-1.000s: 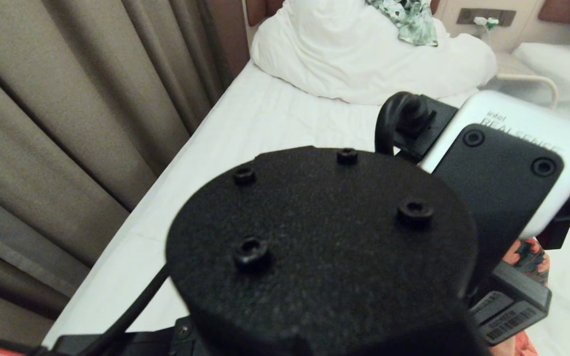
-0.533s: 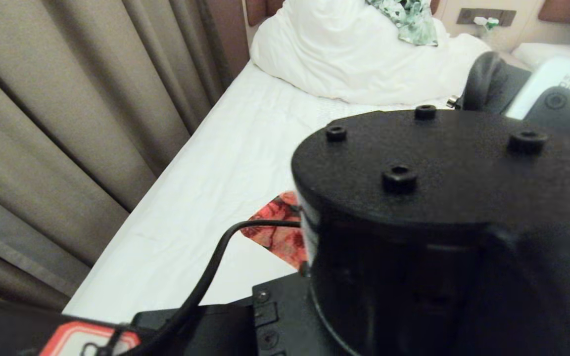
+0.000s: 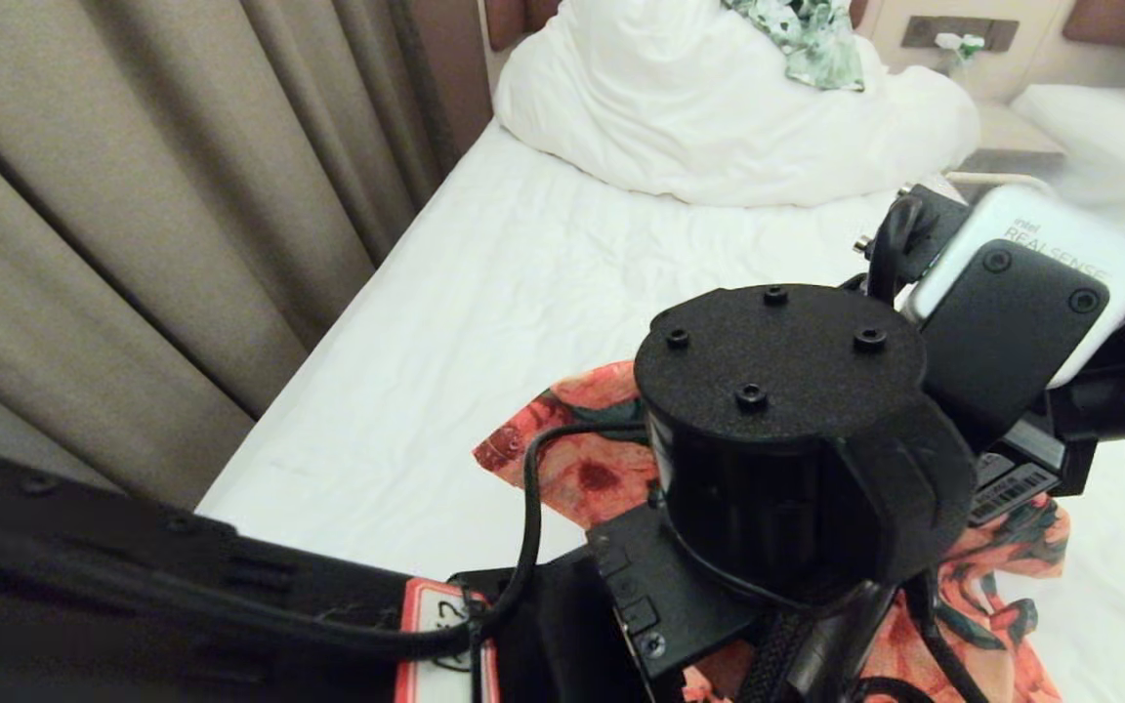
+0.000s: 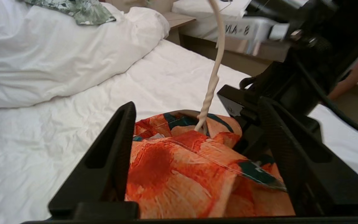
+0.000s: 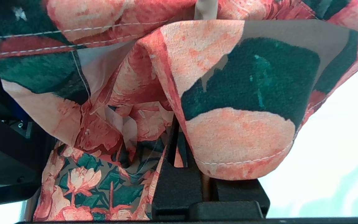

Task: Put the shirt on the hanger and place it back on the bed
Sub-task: Hook the other side of the shirt onto the hanger

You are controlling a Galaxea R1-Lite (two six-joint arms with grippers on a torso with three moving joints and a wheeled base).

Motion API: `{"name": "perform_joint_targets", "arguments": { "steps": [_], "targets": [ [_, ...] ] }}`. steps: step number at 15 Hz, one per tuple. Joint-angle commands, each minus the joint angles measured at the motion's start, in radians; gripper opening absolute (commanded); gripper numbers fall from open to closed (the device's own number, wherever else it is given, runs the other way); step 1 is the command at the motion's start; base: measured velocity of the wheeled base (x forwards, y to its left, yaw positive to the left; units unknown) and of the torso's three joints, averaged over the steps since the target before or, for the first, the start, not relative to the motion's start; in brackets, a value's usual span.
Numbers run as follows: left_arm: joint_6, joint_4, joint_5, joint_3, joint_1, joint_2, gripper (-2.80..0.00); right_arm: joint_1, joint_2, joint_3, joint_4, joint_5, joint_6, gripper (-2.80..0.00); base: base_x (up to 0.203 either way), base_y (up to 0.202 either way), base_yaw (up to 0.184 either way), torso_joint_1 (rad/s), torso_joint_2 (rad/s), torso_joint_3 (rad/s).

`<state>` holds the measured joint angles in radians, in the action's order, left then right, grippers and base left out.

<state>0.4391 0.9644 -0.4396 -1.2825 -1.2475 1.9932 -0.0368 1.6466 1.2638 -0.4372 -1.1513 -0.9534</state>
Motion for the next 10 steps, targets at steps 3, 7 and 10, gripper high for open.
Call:
{"name": "perform_joint_targets", "arguments": {
  "steps": [3,7,10],
  "targets": [
    [0.001,0.016,0.014,-0.087,0.018,0.071,0.00,0.000,-0.001,-0.001,-0.003,-0.007,-0.005,-2.80,0.000,0.000,0.000,0.000,0.00,0.000],
    [0.001,0.014,0.030,-0.148,0.034,0.122,0.00,0.002,-0.001,0.000,-0.003,-0.008,-0.001,-2.80,0.000,0.000,0.000,0.000,0.00,0.000],
    [0.001,0.011,0.030,-0.185,0.039,0.144,0.00,0.002,-0.001,0.000,-0.003,-0.011,0.007,-2.80,0.000,0.000,0.000,0.000,0.00,0.000]
  ]
}}
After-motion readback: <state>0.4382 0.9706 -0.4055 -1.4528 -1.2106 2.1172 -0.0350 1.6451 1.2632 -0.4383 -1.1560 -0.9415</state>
